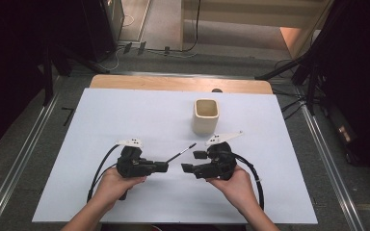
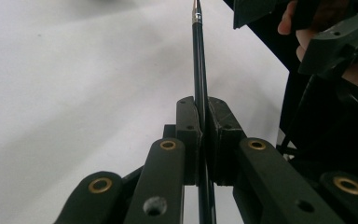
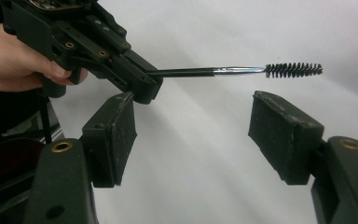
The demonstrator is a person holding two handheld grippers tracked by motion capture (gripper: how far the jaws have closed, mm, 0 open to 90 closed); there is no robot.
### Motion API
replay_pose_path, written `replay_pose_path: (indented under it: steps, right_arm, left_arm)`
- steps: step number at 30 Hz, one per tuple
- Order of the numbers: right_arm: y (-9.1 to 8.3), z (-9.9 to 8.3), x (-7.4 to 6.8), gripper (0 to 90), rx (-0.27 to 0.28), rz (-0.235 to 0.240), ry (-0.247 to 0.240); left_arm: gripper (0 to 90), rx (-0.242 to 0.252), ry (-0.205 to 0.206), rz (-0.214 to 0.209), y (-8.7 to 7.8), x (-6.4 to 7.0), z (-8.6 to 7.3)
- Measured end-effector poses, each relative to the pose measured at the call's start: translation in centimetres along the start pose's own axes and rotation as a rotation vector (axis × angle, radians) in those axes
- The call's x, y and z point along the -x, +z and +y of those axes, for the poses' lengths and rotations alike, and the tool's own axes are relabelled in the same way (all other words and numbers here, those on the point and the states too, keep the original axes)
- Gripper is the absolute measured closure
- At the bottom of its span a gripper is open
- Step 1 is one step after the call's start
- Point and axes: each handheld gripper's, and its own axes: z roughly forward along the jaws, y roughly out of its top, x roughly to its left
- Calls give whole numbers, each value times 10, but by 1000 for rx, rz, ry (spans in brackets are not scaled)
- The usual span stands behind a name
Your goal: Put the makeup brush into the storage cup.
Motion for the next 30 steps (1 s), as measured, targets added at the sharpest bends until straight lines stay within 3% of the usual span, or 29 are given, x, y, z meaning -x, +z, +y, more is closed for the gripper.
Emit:
replay_pose_path:
  steps: [6,11,15,17,22,23,26,30]
  right_arm:
    - [-2,-7,0,336,29,-13,4]
    - [-1,-13,0,324,44,-24,25]
    - [2,-17,-2,325,50,-34,12]
    - [3,-19,-3,324,58,-37,12]
    - [3,-21,-5,322,74,-33,39]
    - [3,-22,-7,313,80,-33,40]
    - [4,-24,-10,275,104,-56,32]
    - [7,-26,-12,272,116,-54,58]
  left_arm:
    - [848,61,-12,12,0,3,-5]
    - [847,126,-8,20,6,12,-14]
    - [847,143,3,22,11,17,-18]
    - [847,179,10,21,14,20,-21]
    - [847,216,16,25,16,23,-24]
    - [847,248,16,19,16,24,-25]
    - [847,268,9,19,16,25,-27]
    - [847,290,2,16,17,25,-29]
